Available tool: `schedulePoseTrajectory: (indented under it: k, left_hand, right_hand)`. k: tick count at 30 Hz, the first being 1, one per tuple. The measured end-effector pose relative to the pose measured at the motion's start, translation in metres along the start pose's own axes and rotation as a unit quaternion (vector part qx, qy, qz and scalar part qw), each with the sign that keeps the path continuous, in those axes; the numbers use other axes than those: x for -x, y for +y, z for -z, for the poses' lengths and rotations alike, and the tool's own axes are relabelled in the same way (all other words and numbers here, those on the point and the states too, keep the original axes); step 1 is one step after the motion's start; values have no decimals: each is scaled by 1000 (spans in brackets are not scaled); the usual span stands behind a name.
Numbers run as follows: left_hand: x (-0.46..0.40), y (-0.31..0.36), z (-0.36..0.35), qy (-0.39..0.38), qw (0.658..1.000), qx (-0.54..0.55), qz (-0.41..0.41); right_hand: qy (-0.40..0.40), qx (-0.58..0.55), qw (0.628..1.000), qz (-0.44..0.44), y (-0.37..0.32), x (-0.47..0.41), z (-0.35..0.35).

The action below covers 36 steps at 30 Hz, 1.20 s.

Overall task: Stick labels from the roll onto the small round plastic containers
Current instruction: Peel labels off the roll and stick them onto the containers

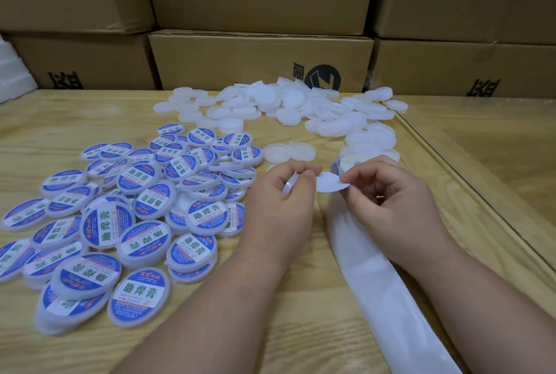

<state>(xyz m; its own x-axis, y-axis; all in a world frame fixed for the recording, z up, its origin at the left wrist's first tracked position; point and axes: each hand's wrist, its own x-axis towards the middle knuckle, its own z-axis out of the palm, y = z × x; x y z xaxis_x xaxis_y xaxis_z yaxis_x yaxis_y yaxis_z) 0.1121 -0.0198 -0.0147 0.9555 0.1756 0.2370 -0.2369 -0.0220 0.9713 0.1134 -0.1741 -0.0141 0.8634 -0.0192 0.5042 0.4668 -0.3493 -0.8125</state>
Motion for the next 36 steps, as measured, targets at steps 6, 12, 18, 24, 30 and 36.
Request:
schedulePoseTrajectory:
  k: [6, 12, 18, 24, 30, 36]
  left_hand:
    - [0, 7, 1, -59, 975, 209, 46]
    - [-4, 8, 2, -43, 962, 244, 114]
    - [-6, 10, 2, -36, 948, 284, 137]
    - [-7, 9, 3, -75, 933, 304, 175]
    - [-9, 5, 2, -95, 939, 291, 156]
    - [-10, 4, 0, -105, 943, 277, 152]
  right_hand:
    - [45, -58, 997, -24, -2, 0, 1]
    - [61, -138, 983, -102, -6, -2, 3]
    - [-120, -346, 878, -309, -10, -8, 16]
    - [-212, -312, 848, -372, -13, -8, 18]
    - [-227, -309, 845, -373, -14, -9, 18]
    - [-233, -316, 840, -375, -14, -10, 17]
